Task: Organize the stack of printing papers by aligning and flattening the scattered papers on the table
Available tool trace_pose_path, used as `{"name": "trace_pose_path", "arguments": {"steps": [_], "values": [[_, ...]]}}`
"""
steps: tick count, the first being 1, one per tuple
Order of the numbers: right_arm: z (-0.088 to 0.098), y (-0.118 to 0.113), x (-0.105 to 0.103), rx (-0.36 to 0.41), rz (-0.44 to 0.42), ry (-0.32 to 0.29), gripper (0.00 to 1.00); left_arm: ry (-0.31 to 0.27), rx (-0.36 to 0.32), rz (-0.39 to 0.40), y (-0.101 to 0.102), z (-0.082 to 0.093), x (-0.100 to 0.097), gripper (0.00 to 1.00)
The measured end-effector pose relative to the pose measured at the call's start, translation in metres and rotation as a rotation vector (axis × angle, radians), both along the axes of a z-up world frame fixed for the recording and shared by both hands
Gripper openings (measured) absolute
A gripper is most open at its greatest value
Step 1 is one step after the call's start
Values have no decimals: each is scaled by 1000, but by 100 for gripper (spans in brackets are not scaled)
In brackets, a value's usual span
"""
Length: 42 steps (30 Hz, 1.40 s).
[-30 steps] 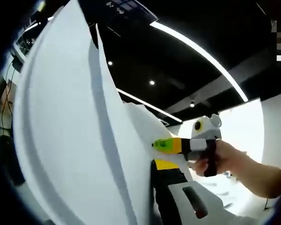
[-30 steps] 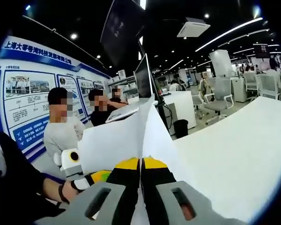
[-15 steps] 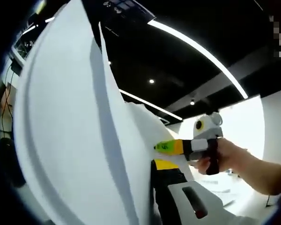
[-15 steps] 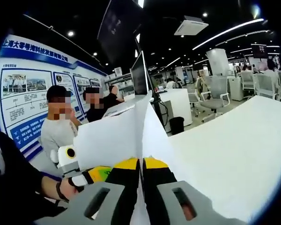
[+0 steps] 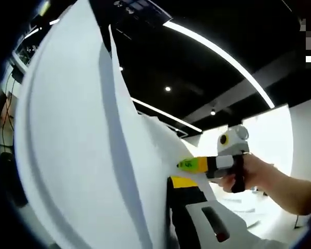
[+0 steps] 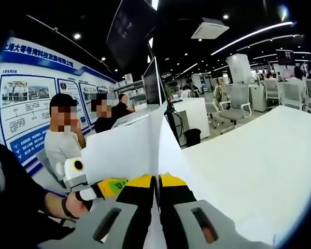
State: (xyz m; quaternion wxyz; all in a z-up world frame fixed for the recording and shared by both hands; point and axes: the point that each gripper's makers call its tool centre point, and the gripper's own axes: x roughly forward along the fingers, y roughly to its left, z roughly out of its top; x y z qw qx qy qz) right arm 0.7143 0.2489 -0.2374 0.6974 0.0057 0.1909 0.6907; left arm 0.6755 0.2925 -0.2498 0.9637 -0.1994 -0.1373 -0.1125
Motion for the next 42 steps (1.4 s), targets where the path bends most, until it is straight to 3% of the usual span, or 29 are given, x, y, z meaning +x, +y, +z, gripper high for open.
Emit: {"name": "trace_pose_path", "arguments": {"steps": [23,42], "values": [[-3,-25,12,6,-56,12,0,4,-2,0,-14,4,-9,7],[1,-35,15,17,-78,22,1,9,-12,-5,-11,2,-7,7]]}}
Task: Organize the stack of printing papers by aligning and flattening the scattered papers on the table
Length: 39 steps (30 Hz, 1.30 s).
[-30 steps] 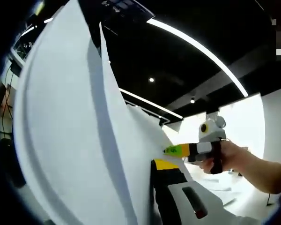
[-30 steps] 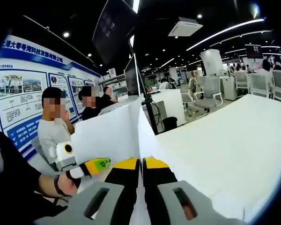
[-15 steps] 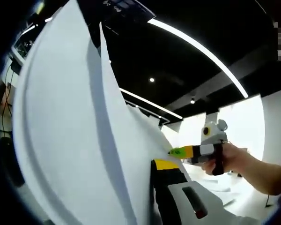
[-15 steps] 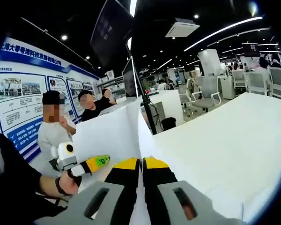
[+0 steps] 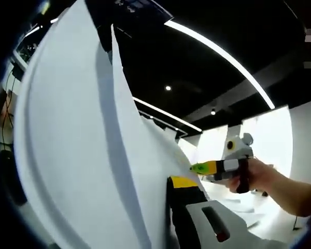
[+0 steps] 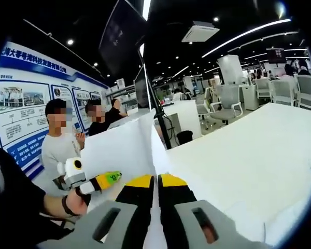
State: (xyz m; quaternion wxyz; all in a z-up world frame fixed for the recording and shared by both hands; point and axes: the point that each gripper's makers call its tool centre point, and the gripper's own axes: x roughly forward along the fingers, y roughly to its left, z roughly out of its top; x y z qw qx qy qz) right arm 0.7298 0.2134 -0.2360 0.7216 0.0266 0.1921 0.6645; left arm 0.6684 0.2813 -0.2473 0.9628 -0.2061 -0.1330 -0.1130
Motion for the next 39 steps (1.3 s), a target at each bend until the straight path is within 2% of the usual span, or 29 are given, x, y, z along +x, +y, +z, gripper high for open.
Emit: {"name": "trace_pose_path", "arguments": {"steps": [9,12,14,18,28,34,39], "values": [[-1,-6,5,4,-19,22,5,2,2,0,-1,1,0,7],[-6,-9,5,-23,-20,34,11,4,4,1,-1,0,0,7],[-9,-9,7,-35,-26,8,17,3,5,0,-1,1,0,7],[-13,-10,7,-62,-22,-27,20,4,7,1,-1,1,0,7],[-14,-10,3,-69,-17,-38,30,1,15,3,2,0,1,7],[-16,-13,8,-104,-44,-80,45,2,15,3,4,-1,3,8],[-15,-16,11,-93,-63,-56,56,6,24,6,4,-2,4,8]]}}
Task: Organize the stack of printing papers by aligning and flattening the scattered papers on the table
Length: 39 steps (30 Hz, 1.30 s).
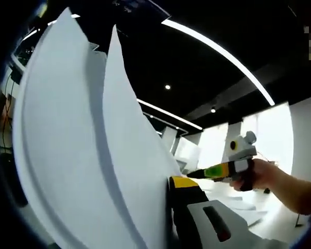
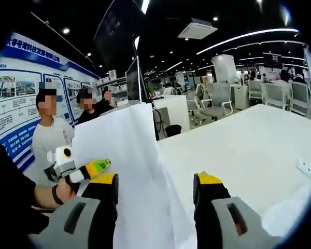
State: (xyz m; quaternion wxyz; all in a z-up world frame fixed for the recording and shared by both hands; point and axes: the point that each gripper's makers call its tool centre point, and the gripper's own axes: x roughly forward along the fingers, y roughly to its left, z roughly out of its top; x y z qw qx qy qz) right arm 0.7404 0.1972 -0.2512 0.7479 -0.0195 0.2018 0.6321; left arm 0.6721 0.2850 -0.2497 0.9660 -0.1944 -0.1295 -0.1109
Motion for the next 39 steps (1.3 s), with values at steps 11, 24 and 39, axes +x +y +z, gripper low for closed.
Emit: {"name": "trace_pose_path", "arguments": {"steps": [11,24,39], "values": [[-6,-9,7,-8,-51,4,80,2,0,1,0,-1,1,8],[-8,-16,7,0,-74,43,90,3,0,5,4,-3,3,9],[-6,-35,4,23,-98,61,90,5,5,9,4,-4,2,9]]}}
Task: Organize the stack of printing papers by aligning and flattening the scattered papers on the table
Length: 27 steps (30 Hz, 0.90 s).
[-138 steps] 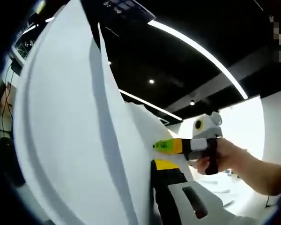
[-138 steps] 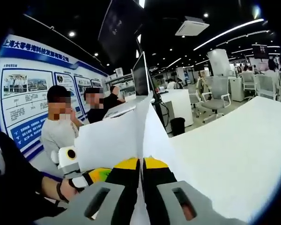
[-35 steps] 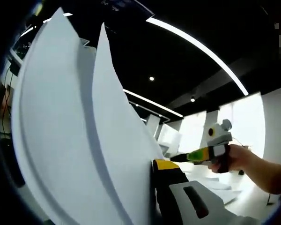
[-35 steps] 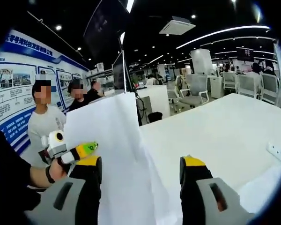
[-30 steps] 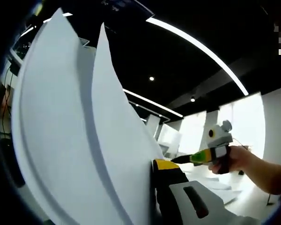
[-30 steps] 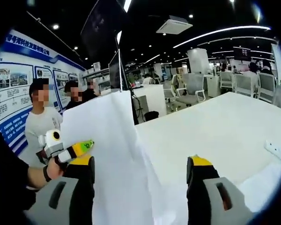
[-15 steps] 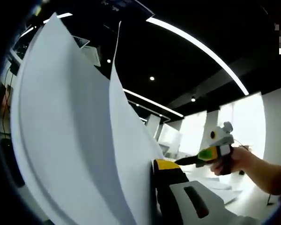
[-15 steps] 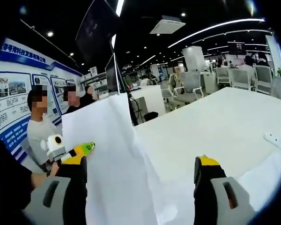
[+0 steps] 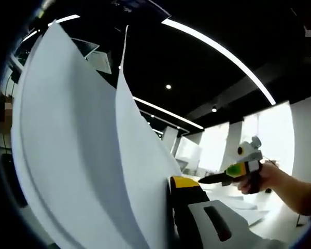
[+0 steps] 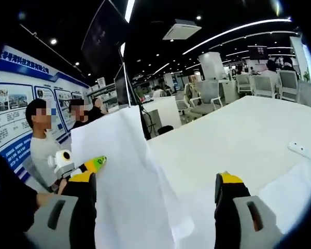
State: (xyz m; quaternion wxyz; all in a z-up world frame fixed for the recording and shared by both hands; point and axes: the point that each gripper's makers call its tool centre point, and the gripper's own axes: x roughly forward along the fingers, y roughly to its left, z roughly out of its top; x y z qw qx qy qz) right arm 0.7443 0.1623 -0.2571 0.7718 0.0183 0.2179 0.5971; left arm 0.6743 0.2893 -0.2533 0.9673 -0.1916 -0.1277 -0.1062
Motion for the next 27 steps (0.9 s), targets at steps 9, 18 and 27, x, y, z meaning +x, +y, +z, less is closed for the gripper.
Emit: {"name": "trace_pose_path", "arguments": {"steps": [9,18,27], "values": [[5,-5,-7,20,8,14,90,-1,5,-1,-2,0,-1,9],[8,-19,-7,18,-14,-3,90,0,4,-2,-2,0,0,9],[9,-31,-5,29,-35,-5,90,4,6,0,-2,0,0,9]]}}
